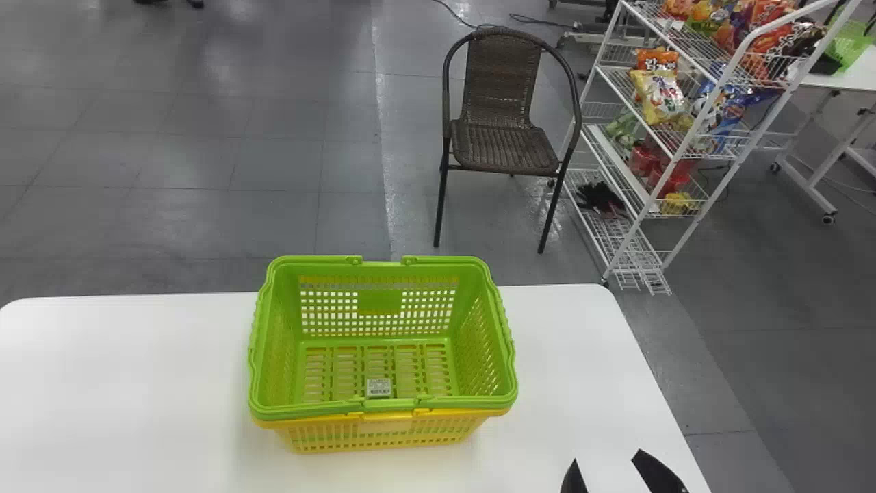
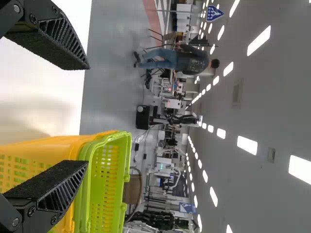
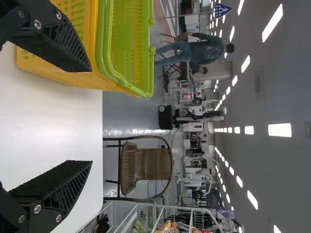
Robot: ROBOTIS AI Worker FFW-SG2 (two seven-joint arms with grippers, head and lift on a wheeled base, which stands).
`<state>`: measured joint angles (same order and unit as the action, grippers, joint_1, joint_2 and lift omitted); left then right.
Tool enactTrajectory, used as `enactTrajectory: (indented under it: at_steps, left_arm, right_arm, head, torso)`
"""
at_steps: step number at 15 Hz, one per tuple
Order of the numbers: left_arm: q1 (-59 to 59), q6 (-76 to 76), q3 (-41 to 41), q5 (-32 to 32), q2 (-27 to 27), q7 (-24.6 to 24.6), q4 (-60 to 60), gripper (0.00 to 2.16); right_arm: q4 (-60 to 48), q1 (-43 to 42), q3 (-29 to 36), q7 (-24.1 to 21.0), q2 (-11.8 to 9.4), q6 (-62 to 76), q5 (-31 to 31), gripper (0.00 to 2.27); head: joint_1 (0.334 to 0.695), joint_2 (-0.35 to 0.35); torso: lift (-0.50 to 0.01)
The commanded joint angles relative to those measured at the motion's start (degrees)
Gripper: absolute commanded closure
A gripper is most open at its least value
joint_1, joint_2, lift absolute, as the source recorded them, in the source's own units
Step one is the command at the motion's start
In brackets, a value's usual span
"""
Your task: Grasp handle with right gripper to insert into left gripper then lift and swing left to center
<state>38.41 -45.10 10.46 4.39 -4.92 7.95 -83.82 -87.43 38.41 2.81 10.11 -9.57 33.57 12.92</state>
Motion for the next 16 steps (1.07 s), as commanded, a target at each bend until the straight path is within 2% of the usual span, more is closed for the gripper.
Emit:
enactTrajectory:
  at_steps: [1, 11, 16]
  left_arm:
    - [0.0, 0.1, 0.0, 0.0, 0.0, 0.0, 0.1, 0.12]
    - [-0.1, -1.2, -0.9, -0.2, -0.1, 0.4, -3.9, 0.08]
    - [-1.8, 10.6, -2.2, -1.5, -0.4, -0.1, -12.3, 0.07]
  right_arm:
    - [0.1, 0.0, 0.0, 0.0, 0.0, 0.0, 0.0, 0.16]
    - [0.2, -0.1, 0.0, 0.0, 0.0, -0.3, 0.0, 0.16]
    - [0.2, -0.1, 0.0, 0.0, 0.0, -0.3, 0.0, 0.16]
  head:
    - [0.695, -0.180]
    - [0.695, -0.167]
    - [0.695, -0.153]
  torso:
    - [0.000]
    - [0.000]
    - [0.000]
